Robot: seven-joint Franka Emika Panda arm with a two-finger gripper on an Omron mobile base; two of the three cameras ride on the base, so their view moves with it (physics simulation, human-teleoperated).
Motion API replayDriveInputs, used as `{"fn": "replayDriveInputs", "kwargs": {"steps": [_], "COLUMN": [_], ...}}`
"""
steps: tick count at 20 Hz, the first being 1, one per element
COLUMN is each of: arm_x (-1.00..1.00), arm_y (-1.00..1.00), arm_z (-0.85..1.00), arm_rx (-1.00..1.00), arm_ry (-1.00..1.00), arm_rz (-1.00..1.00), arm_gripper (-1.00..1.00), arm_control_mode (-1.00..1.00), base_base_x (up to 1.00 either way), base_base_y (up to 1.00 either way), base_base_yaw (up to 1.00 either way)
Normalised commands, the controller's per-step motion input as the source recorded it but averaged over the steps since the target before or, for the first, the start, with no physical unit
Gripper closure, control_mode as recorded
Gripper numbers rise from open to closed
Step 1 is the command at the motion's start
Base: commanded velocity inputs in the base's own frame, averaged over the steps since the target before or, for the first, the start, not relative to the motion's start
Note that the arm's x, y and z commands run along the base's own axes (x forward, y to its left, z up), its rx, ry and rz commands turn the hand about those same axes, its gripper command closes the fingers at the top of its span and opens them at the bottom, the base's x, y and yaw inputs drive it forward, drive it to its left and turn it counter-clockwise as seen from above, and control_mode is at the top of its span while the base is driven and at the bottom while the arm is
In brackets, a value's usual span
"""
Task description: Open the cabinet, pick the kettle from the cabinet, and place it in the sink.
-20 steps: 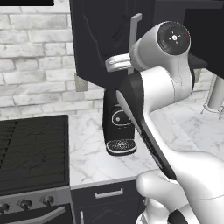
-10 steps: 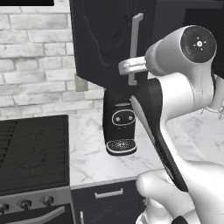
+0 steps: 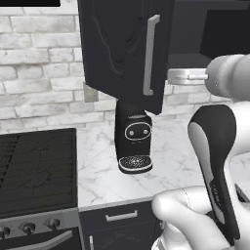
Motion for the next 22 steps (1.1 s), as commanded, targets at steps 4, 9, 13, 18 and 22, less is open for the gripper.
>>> {"fn": "replayDriveInputs", "kwargs": {"steps": [4, 9, 13, 18, 22], "arm_x": [-0.15, -0.03, 0.08, 0.24, 0.31], "arm_y": [-0.49, -0.44, -0.25, 0.0, 0.05], "arm_z": [0.07, 0.07, 0.07, 0.01, 0.04], "arm_rx": [0.23, 0.28, 0.32, 0.28, 0.26], "arm_ry": [0.0, 0.01, 0.13, 0.21, 0.39], "arm_rz": [0.0, 0.05, 0.12, 0.13, 0.13], "arm_gripper": [-1.0, -1.0, -1.0, -1.0, -1.0], "arm_control_mode": [-1.0, -1.0, -1.0, -1.0, -1.0], "base_base_x": [0.0, 0.0, 0.0, 0.0, 0.0], "base_base_y": [0.0, 0.0, 0.0, 0.0, 0.0], "base_base_yaw": [0.0, 0.0, 0.0, 0.0, 0.0]}}
